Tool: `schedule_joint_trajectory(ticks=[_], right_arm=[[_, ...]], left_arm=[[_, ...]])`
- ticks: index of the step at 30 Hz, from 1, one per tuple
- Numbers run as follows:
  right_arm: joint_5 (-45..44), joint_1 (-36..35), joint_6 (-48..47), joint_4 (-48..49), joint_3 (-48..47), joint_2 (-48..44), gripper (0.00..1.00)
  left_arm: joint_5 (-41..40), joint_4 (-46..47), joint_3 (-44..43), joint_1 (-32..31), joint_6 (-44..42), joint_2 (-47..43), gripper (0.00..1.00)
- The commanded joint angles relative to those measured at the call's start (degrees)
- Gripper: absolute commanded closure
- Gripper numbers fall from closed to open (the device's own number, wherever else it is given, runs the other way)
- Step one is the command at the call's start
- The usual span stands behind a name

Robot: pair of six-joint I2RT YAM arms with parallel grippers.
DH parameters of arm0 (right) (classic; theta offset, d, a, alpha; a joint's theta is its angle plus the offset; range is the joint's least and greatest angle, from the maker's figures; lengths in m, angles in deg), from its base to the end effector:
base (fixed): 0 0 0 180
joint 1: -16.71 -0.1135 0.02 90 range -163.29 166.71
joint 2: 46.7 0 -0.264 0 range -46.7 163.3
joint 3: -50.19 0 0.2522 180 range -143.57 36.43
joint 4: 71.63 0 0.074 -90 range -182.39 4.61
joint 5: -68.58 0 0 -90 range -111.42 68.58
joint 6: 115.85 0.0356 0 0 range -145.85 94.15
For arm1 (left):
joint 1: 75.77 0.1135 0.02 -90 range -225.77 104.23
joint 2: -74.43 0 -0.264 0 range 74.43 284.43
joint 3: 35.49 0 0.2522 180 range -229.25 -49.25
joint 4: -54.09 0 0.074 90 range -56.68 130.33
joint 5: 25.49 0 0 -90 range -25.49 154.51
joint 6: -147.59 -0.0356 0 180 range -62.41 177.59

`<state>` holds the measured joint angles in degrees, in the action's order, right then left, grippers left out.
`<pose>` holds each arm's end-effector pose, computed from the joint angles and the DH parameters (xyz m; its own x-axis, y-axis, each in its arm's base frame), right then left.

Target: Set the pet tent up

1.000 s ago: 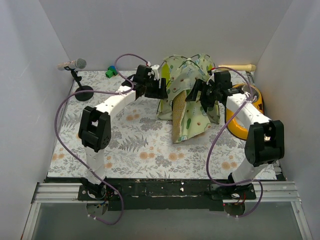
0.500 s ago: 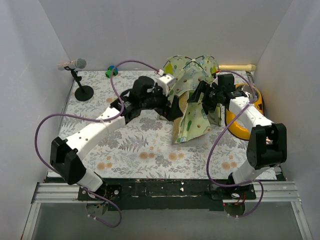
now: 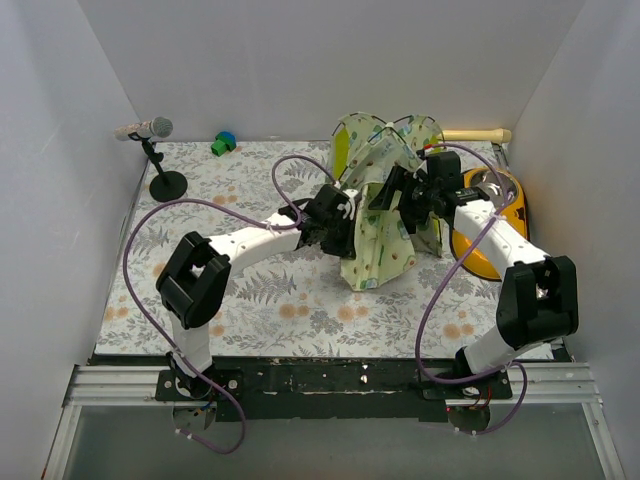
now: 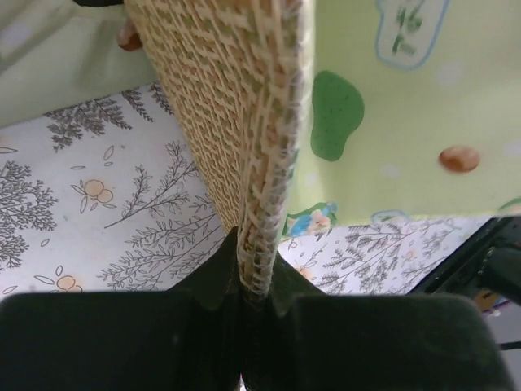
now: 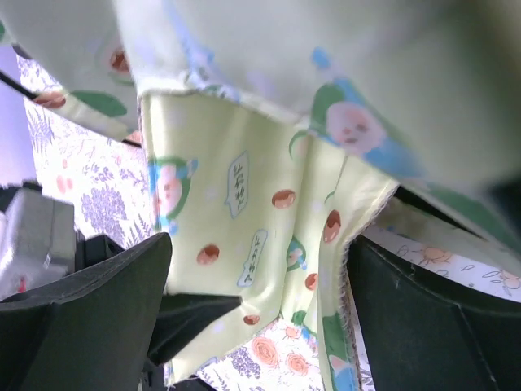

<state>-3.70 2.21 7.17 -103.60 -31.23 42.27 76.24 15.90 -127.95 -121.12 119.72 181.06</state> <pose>0.3347 0.0978 0.2757 -0.7704 0.3369 -0.5413 -0.0549 0.8108 0.5828 0.2806 -0.2943 0.2185 -0.9530 -0.2669 -0.1432 -0.1255 0.7784 -0.6151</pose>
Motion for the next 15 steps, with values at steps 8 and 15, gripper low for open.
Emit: schedule_joint_trajectory(ticks=[8, 15], right_arm=[[0.66, -3.78, -15.59, -7.69, 2.36, -7.75, 0.05], [7.82, -4.48, -25.08, -22.1, -0.46, -8.91, 0.05]], left_arm=[[4.53, 4.91, -6.91, 9.92, 14.59, -0.72, 1.0], [6.91, 6.58, -5.42, 10.36, 19.25, -2.13, 1.0]])
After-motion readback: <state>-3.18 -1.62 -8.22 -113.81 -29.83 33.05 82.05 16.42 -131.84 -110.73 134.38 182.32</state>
